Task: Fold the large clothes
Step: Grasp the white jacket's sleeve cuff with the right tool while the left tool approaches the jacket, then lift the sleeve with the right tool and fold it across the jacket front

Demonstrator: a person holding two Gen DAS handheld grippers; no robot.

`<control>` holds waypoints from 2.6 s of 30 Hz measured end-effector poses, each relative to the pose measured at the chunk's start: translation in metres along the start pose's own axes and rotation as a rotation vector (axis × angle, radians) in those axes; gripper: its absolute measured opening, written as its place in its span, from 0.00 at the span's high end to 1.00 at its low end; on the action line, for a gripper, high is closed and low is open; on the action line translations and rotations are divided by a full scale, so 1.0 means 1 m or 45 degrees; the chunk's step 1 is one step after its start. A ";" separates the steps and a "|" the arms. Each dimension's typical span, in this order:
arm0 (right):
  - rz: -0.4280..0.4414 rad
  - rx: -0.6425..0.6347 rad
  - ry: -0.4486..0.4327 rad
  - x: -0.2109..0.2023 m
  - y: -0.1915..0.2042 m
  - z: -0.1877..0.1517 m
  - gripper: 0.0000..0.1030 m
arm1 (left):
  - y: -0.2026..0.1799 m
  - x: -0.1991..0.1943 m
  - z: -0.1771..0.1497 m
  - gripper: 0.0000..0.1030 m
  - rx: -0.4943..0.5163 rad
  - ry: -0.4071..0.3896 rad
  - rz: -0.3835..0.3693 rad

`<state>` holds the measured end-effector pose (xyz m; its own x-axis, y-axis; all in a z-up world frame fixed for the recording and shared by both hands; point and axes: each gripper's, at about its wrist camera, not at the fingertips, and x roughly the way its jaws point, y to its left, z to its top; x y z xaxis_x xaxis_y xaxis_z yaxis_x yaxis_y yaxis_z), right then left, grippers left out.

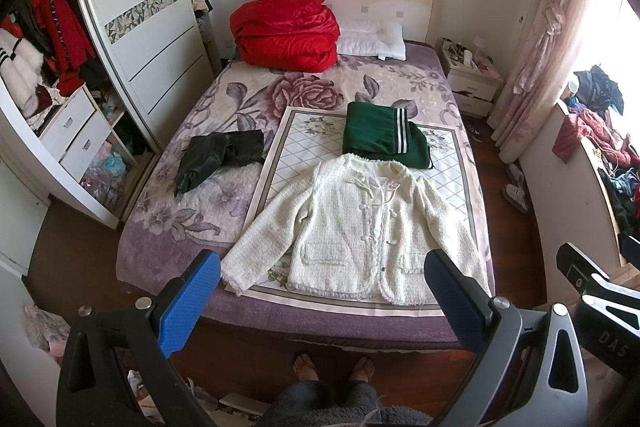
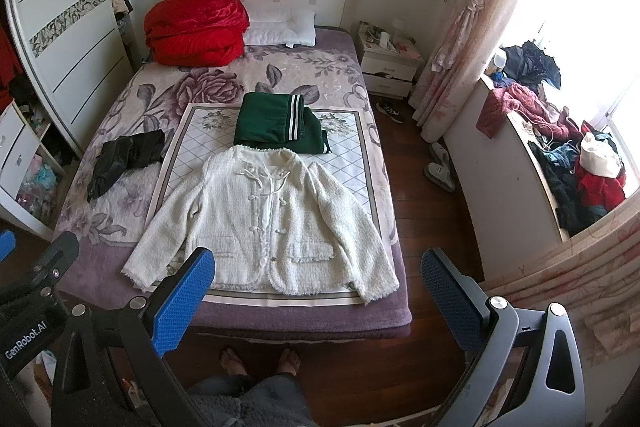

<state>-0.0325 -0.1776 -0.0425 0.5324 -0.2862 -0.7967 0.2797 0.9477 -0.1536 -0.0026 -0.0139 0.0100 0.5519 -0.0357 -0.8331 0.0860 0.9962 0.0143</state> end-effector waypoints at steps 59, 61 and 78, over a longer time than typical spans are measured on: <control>0.546 2.026 0.477 0.662 -0.234 -0.338 0.44 | -0.224 0.561 -0.126 0.00 0.450 0.595 0.092; 0.503 2.164 0.427 0.689 -0.239 -0.359 0.44 | -0.226 0.561 -0.126 0.00 0.457 0.579 0.096; 0.136 2.033 -0.062 0.677 -0.266 -0.253 0.93 | -0.205 0.578 -0.097 0.00 0.289 0.515 0.095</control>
<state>0.0511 -0.5878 -0.6891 0.6184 -0.2648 -0.7399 0.7344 -0.1404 0.6640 0.2183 -0.2316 -0.5279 0.1999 0.1142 -0.9731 0.2623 0.9507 0.1654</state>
